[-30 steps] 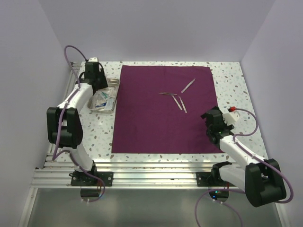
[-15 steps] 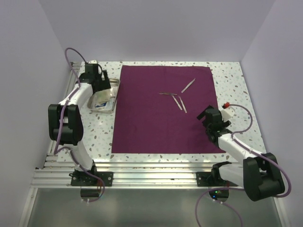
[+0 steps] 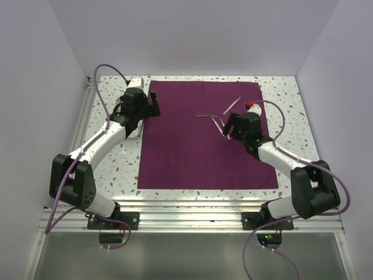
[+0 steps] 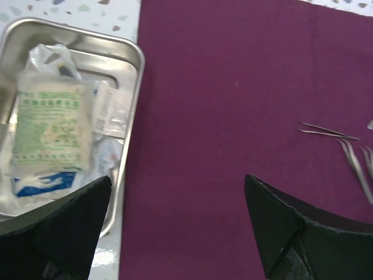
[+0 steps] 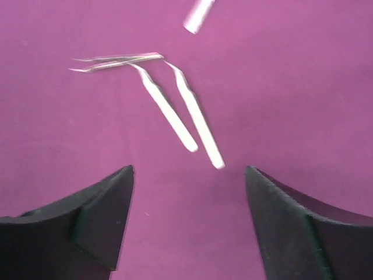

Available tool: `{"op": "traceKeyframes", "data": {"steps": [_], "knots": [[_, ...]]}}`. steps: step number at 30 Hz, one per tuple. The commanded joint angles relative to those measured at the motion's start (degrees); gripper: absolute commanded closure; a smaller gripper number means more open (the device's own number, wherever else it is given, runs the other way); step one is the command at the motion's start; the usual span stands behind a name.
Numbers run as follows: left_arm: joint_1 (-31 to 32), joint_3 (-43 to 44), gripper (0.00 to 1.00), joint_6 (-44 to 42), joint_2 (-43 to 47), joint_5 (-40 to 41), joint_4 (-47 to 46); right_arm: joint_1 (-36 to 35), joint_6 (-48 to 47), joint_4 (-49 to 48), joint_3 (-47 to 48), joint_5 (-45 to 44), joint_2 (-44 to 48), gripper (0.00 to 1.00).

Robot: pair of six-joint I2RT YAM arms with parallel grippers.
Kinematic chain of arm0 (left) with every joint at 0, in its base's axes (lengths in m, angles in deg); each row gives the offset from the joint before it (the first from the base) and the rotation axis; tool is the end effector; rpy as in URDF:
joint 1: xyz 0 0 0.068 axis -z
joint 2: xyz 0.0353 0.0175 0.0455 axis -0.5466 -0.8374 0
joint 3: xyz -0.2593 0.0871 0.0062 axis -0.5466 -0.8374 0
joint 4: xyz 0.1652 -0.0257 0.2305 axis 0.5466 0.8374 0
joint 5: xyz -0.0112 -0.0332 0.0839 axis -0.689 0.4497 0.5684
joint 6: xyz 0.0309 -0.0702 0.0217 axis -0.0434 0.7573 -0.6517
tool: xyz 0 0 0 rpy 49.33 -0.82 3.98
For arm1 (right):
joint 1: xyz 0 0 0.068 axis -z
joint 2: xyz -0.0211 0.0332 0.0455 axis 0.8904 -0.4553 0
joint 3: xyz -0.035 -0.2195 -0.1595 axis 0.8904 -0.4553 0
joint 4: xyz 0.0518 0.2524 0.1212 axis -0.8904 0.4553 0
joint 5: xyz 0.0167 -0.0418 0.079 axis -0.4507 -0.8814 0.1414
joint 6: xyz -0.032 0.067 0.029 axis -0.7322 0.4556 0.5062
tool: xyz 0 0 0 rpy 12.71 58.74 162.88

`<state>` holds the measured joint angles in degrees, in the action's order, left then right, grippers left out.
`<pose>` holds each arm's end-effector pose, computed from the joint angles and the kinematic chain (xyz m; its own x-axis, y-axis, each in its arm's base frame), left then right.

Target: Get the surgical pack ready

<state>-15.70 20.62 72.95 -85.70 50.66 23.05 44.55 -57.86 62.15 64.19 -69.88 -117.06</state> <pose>0.3844 -0.1045 0.2606 -0.5180 -0.2418 -0.8205 -0.1027 0.9699 -0.2209 0.3257 0.0948 0.1721 -0.5303 0.3465 -0.7738 0.1212 0.9343 0.3353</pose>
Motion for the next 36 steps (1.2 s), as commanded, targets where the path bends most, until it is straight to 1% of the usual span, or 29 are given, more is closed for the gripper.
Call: {"op": "traceKeyframes", "data": {"steps": [1,2,3,5,6,7,8,9,10,11,13,14,15,18,20,27,31,34,35,36], "knots": [[-0.91,-5.64,0.0,6.19,3.72,-0.99,-9.39,-0.44,-4.46,5.79,8.48,2.37,-4.36,0.24],[-0.91,-6.53,0.0,6.89,4.25,-1.78,-10.18,-0.35,-5.25,7.8,9.9,2.72,-5.93,0.28],[-0.91,-7.5,0.0,8.12,4.77,-3.61,-13.06,-0.35,-6.91,8.61,11.22,2.98,-8.65,0.35],[-0.73,-10.22,0.0,10.75,5.04,-6.52,-14.75,-0.35,-8.15,10.8,14.83,3.16,-11.74,0.43],[-0.38,-11.54,0.0,11.73,5.22,-7.58,-17.63,-0.26,-9.81,11.16,15.79,3.34,-12.97,0.47],[-0.03,-14.59,0.0,12.52,5.31,-8.55,-19.66,-0.35,-10.52,11.68,17.89,3.69,-15.5,0.49],[1.45,-16.1,0.0,13.75,5.39,-9.43,-21.77,-0.44,-11.05,12.82,18.87,3.86,-16.57,0.5],[2.51,-17.25,0.0,14.02,5.57,-9.17,-24.66,-0.44,-12.88,13.27,19.92,4.21,-17.89,0.51],[3.65,-18.92,0.0,14.02,5.66,-8.3,-25.56,-0.44,-13.69,14.05,22.2,4.39,-19.73,0.52],[6.45,-19.63,0.0,13.41,5.75,-5.68,-25.92,-0.44,-14.22,15.28,23.26,4.13,-20.79,0.53],[8.75,-21.55,0.0,12.53,6.36,-3.29,-27.15,-0.52,-15.45,16.34,26.51,3.52,-23.42,0.54],[10.33,-23.31,0.0,12.27,7.14,-1.37,-27.93,-0.53,-16.23,17.65,28.7,2.56,-24.22,0.58],[10.78,-23.33,0.0,12.18,7.67,-0.91,-28.81,-0.44,-16.59,18.19,28.72,2.2,-25.01,0.59],[11.57,-28.93,0.0,11.21,10.13,-0.91,-34.43,-0.53,-17.65,19.6,32.75,2.11,-28.35,0.59],[11.57,-30.26,0.0,10.86,11.28,-0.99,-36.37,-0.53,-18.43,20.65,34.43,2.54,-30.81,0.59],[12.89,-30.53,0.0,9.54,11.37,-2.31,-36.9,-0.61,-19.58,23.9,41.72,1.5,-36.61,0.62],[14.21,-30.53,0.0,8.66,10.76,-2.84,-38.31,-0.7,-19.67,25.49,42.96,0.09,-37.94,0.64],[14.74,-30.36,0.01,8.22,9.97,-3.28,-38.93,-0.61,-19.58,26.01,43.05,-0.44,-38.47,0.72],[14.91,-30.36,0.01,7.96,9.79,-3.54,-39.36,-0.61,-19.58,25.84,42.88,-0.18,-38.38,0.8],[15.0,-30.36,0.01,7.7,9.62,-3.72,-39.63,-0.7,-19.58,25.75,42.61,-0.26,-38.38,0.85]]}}
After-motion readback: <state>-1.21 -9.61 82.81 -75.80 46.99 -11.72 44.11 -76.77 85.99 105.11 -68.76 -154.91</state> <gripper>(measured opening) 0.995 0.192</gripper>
